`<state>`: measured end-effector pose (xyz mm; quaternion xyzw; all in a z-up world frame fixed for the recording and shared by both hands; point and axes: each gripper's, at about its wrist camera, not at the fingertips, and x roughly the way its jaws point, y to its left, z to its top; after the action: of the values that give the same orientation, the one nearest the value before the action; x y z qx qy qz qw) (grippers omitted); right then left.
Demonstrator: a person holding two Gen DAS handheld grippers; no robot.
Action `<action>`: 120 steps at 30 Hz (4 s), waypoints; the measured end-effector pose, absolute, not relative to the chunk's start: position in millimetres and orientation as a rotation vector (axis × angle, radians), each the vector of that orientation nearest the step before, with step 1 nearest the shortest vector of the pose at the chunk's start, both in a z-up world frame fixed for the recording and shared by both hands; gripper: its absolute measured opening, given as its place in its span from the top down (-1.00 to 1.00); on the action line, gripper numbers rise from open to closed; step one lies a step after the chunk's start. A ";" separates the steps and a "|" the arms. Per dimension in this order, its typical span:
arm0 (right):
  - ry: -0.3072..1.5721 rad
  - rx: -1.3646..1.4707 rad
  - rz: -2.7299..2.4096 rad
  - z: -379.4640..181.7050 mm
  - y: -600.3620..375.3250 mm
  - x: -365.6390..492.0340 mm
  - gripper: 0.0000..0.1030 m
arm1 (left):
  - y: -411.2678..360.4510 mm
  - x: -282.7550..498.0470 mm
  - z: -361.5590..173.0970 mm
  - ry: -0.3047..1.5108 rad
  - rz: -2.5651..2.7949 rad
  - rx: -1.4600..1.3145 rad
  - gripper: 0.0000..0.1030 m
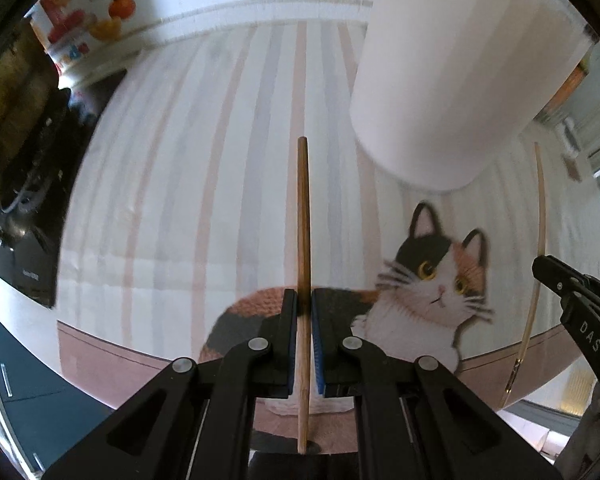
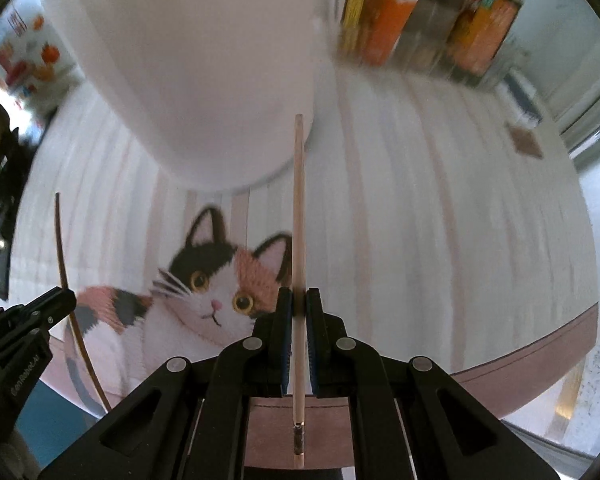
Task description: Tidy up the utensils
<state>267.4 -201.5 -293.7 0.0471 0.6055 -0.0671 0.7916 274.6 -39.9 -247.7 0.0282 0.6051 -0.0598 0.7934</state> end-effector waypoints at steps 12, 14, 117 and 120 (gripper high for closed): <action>1.107 0.227 -0.138 -197.9 -231.9 254.2 0.87 | -31.0 277.0 -147.2 1.084 -0.166 -0.047 0.92; 1.066 0.267 -0.131 -180.6 -239.9 254.4 0.87 | -28.7 281.6 -130.2 1.058 -0.178 -0.069 0.92; 0.828 0.061 -0.006 -96.4 -255.5 376.9 -0.99 | -47.6 375.1 -76.3 0.911 0.115 -0.067 -1.00; 0.815 0.051 -0.046 -92.6 -255.1 360.0 -1.00 | -48.4 360.0 -69.2 0.896 0.090 -0.058 -1.00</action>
<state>360.0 -255.1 -92.6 0.0248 0.3964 -0.0225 0.9175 360.0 -48.4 -69.2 -0.0280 0.4328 0.0437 0.9000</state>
